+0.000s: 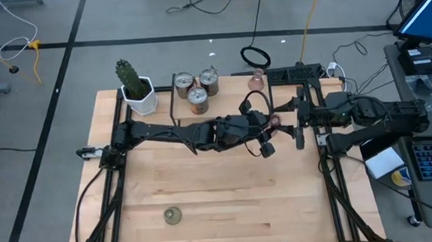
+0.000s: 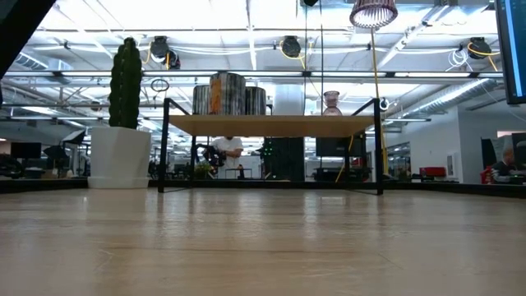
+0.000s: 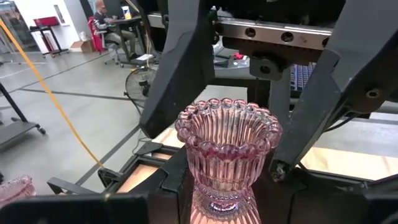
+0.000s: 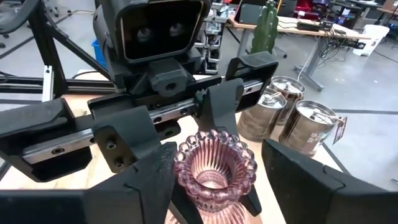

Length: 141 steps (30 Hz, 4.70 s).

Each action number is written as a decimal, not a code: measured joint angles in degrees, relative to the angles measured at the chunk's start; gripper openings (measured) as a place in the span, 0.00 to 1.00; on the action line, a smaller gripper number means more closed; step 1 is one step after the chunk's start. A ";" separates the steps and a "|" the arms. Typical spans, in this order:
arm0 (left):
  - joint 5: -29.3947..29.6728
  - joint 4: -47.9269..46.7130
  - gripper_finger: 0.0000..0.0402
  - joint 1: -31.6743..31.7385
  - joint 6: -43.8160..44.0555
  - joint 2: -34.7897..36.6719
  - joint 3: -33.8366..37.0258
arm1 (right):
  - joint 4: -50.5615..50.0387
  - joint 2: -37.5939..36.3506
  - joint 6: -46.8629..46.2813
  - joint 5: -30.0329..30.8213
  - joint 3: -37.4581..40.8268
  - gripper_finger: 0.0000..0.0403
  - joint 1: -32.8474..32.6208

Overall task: Pick & Place candle stick holders
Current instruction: Put the pink glass candle holder on the shelf

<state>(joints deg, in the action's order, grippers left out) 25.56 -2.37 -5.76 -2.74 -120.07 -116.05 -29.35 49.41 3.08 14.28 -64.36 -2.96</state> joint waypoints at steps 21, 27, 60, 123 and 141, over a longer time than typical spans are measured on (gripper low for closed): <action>0.00 -0.03 0.33 -0.04 0.72 0.00 -0.18 | 0.83 0.24 0.43 -1.09 0.13 0.42 0.00; 0.00 -1.91 0.38 -0.04 1.76 0.00 -0.25 | 1.16 0.38 0.42 -1.09 0.24 0.42 0.02; 3.00 -9.48 0.71 -1.25 9.29 0.24 -0.48 | 0.25 0.50 -0.07 2.25 0.35 0.42 0.07; 13.51 -77.67 0.73 -19.67 67.56 7.32 -0.31 | 36.81 34.38 5.76 -2.61 0.17 0.42 31.15; 13.51 -77.71 0.73 -19.82 67.40 7.30 -0.28 | 36.09 34.32 3.51 -4.06 0.17 0.43 32.97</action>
<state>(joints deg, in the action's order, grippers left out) 39.07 -80.07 -25.58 64.66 -112.77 -116.33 6.74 83.72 6.59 10.23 -64.18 30.01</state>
